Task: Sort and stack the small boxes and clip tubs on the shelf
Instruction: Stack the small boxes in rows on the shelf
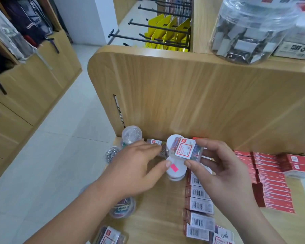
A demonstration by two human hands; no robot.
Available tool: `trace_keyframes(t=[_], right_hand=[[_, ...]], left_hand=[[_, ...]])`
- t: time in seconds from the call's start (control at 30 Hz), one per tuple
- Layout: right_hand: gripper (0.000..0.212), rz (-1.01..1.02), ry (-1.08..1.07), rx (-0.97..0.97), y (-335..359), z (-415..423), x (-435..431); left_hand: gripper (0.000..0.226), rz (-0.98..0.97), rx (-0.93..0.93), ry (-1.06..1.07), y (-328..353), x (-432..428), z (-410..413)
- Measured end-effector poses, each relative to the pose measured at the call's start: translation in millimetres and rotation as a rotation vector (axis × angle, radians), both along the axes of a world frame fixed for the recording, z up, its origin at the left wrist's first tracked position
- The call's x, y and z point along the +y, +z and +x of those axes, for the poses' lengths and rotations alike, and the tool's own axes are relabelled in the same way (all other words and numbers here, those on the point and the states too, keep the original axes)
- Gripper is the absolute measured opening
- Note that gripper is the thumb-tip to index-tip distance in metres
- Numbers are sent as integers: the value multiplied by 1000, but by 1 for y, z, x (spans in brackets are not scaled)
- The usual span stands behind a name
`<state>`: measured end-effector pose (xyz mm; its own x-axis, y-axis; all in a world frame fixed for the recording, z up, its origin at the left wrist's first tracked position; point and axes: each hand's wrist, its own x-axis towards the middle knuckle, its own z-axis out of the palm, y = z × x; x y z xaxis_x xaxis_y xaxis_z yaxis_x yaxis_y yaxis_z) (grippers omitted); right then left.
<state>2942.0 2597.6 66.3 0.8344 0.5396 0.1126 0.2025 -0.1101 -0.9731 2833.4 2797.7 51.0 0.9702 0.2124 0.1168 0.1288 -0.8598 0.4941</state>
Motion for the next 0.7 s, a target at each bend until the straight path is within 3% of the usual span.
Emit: trace_keyframes(t=[0.13, 0.2, 0.3, 0.37, 0.43, 0.53, 0.7], right_hand=[[48, 17, 107, 3, 2, -9, 12], [47, 49, 180, 21, 2, -14, 18], [46, 110, 269, 254, 10, -17, 25], [52, 7, 343, 251, 15, -17, 28], [59, -241, 386, 42, 22, -15, 31], [68, -594, 434, -422, 33, -11, 42], [47, -754, 457, -642, 52, -12, 64]], left_hand=[[39, -235, -134, 19, 24, -9, -28], [32, -342, -134, 31, 28, -10, -37], [30, -442, -101, 108, 27, -1, -49], [30, -485, -63, 112, 26, 4, -54], [31, -483, -24, 109, 26, 8, -58], [31, -453, -3, 77, 29, 15, -59], [32, -496, -49, 87, 29, 20, -56]])
